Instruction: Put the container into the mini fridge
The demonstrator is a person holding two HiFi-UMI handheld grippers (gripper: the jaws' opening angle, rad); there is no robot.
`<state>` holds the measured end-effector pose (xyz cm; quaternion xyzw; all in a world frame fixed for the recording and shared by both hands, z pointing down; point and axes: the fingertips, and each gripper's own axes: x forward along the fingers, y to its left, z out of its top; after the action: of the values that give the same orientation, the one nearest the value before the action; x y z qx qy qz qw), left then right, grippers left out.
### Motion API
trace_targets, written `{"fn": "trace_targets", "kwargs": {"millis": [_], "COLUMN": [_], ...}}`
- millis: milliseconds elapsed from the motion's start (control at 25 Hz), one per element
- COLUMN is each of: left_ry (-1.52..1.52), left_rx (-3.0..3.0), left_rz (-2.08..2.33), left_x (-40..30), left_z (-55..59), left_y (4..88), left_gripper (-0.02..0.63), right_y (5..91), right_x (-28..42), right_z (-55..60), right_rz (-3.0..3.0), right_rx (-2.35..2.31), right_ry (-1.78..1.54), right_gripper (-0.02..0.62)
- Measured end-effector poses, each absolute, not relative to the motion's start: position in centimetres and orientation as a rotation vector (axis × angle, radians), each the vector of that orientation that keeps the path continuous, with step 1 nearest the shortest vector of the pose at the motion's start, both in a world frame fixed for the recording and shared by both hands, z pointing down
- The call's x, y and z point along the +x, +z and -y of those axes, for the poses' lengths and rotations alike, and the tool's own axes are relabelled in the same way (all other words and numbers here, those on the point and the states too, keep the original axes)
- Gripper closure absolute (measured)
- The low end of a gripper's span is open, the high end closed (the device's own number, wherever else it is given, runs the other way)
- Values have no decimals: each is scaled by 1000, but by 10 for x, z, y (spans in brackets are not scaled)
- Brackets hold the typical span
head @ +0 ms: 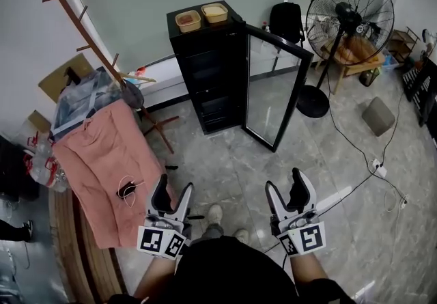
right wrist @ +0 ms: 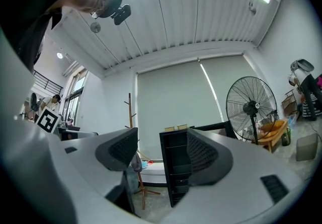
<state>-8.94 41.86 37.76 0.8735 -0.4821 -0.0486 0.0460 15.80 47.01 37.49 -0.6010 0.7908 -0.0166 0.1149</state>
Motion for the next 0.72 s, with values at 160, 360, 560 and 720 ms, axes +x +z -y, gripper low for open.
{"fn": "trace_targets", "kwargs": {"millis": [160, 360, 560, 720], "left_ry": [-143, -152, -193, -206], "left_rx": [2660, 2649, 2664, 2673], "left_rz": [1470, 1453, 1428, 1406], "left_x": [-90, -89, -88, -92], "left_z": [-413, -387, -346, -305], "left_y": [380, 391, 390, 391], "left_gripper": [296, 296, 296, 296], "right_y": [384, 386, 379, 373], "right_x": [161, 168, 172, 165], "right_z": [-465, -452, -419, -386], "right_rz": [-2315, -2309, -2296, -2303], "right_rx": [-1768, -1833, -1879, -1897], "right_ry": [-97, -77, -49, -18], "right_gripper": [296, 296, 296, 296]}}
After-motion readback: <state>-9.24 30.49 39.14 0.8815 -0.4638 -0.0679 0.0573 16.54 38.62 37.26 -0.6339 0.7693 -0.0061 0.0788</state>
